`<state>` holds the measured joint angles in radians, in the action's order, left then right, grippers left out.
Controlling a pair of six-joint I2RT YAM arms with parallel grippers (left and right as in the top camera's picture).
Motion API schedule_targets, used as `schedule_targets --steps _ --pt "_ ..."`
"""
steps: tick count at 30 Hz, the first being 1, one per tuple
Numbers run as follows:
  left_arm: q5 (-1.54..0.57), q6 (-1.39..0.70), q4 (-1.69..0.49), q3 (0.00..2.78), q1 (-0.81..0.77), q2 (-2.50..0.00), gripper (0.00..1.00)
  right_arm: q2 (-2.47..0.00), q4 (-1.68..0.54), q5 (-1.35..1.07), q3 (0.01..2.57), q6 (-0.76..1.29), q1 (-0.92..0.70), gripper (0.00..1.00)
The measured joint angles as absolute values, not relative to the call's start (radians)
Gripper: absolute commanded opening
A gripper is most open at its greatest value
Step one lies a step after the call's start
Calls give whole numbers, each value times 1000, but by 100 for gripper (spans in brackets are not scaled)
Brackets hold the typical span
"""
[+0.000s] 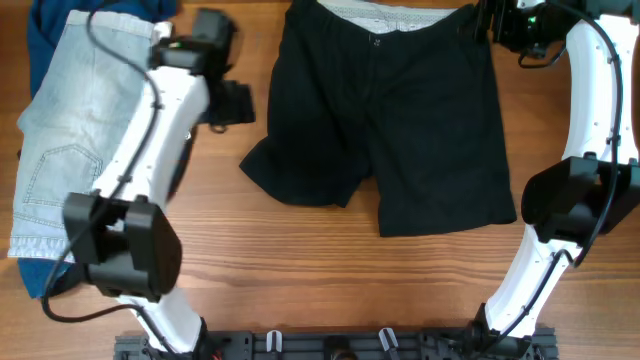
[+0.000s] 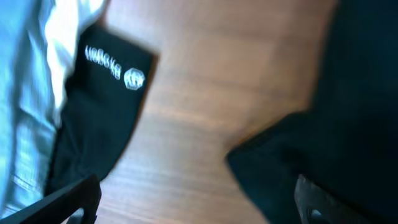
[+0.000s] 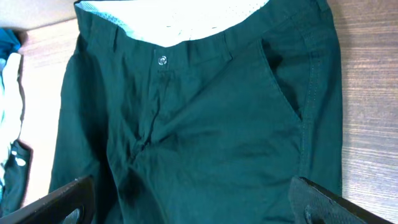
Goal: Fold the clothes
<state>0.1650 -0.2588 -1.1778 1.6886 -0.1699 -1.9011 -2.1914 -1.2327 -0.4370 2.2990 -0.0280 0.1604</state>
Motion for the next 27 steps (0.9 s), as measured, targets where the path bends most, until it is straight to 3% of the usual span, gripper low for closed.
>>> schedule_targets --steps 5,13,14,15,16,17,22,27 --pt "-139 16 -1048 1468 7 -1911 92 -2191 -1227 -437 2299 -32 160 100" --pt "-302 244 -799 1321 -99 -1963 86 -2191 -1219 -437 2299 -32 160 100" --pt "-306 259 -789 1321 -112 -1984 75 -2191 -1219 -437 2299 -32 160 99" --pt "-306 272 -781 1321 -121 -2004 59 -2191 -1218 -437 2299 -32 160 100" --pt "-309 283 -769 1321 -123 -2005 13 -2191 -1217 -437 2299 -32 160 100" --pt "-313 291 -761 1321 -124 -2014 4 -2191 -1215 -437 2299 -32 160 100" --pt "-278 163 -896 1332 -115 -2025 4 -2191 -1209 -437 2299 -32 160 100" --pt "-291 -208 -1206 1351 -1 -1994 4 -2191 -1219 -437 2299 -32 160 99"
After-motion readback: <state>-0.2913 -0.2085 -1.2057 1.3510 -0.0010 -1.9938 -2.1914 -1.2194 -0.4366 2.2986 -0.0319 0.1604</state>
